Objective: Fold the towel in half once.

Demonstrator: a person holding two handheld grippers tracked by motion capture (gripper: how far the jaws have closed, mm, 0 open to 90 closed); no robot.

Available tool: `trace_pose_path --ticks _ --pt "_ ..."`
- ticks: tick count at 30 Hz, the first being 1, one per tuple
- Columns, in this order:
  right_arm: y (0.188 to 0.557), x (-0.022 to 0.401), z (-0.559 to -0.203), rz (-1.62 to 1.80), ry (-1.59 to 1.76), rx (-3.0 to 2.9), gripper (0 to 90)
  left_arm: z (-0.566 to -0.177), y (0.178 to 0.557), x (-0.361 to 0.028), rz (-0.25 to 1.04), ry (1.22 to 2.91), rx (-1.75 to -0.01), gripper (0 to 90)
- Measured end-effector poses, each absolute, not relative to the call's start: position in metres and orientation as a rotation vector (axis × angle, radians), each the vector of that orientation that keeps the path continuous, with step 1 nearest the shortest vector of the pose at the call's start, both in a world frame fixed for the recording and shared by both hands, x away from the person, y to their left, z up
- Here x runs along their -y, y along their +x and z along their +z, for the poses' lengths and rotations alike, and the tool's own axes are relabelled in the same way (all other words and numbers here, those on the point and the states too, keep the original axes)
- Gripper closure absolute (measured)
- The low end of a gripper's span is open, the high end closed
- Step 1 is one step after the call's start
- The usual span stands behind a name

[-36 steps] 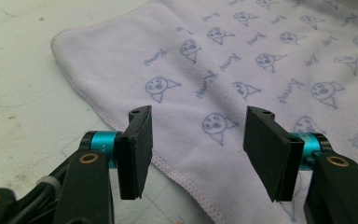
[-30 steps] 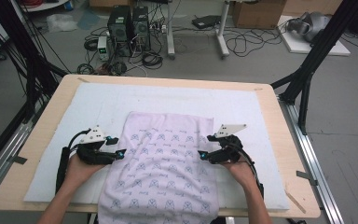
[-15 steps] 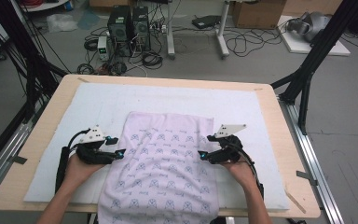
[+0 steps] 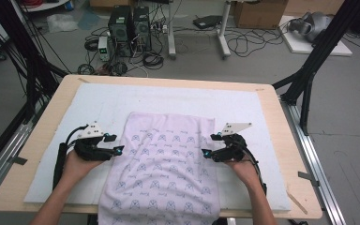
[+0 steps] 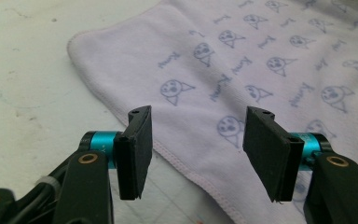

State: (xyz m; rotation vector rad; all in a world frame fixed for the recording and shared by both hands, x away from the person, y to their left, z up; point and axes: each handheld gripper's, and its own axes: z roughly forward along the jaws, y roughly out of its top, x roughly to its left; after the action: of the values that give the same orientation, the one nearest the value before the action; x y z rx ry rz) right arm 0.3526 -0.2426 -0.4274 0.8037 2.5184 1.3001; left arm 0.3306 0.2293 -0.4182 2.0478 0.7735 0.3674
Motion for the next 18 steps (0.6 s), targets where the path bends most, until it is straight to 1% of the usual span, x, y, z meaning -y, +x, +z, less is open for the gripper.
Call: trace_pose_path --ticks 2,7,18 --pt "0.357 0.249 -0.425 1.321 0.841 -2.491 24.2 -0.418 0.337 -0.230 0.348 2.054 -0.786 43.1" --pt "0.372 0.258 -0.414 1.299 0.876 -2.471 24.6 -0.406 0.353 -0.227 0.354 2.046 -0.787 43.3" --pt "0.402 0.250 -0.369 1.253 0.810 -2.479 24.8 -0.364 0.394 -0.223 0.389 2.043 -0.779 43.5"
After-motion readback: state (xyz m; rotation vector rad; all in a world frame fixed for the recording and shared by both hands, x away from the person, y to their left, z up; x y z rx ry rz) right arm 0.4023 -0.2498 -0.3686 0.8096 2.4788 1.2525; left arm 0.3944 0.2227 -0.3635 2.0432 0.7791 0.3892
